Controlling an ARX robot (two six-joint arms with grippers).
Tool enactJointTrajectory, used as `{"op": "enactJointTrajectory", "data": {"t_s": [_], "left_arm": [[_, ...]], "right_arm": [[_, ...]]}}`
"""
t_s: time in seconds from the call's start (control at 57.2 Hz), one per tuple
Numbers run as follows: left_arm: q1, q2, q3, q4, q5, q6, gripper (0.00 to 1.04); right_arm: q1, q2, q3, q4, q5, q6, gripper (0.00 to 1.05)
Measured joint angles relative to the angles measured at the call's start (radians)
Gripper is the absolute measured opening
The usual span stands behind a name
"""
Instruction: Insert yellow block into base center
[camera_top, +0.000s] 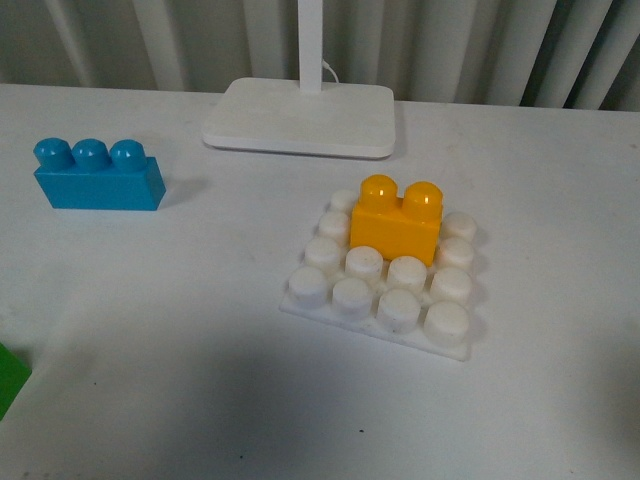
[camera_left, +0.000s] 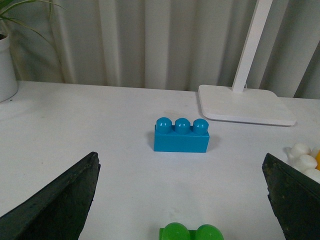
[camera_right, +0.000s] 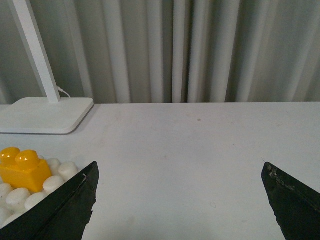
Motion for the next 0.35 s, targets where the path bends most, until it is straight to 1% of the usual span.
{"op": "enactJointTrajectory", "data": {"t_s": [0.349], "left_arm": [[0.0,0.0,0.0,0.0,0.0,0.0,0.98]], "right_arm": [[0.0,0.0,0.0,0.0,0.0,0.0,0.96]]}}
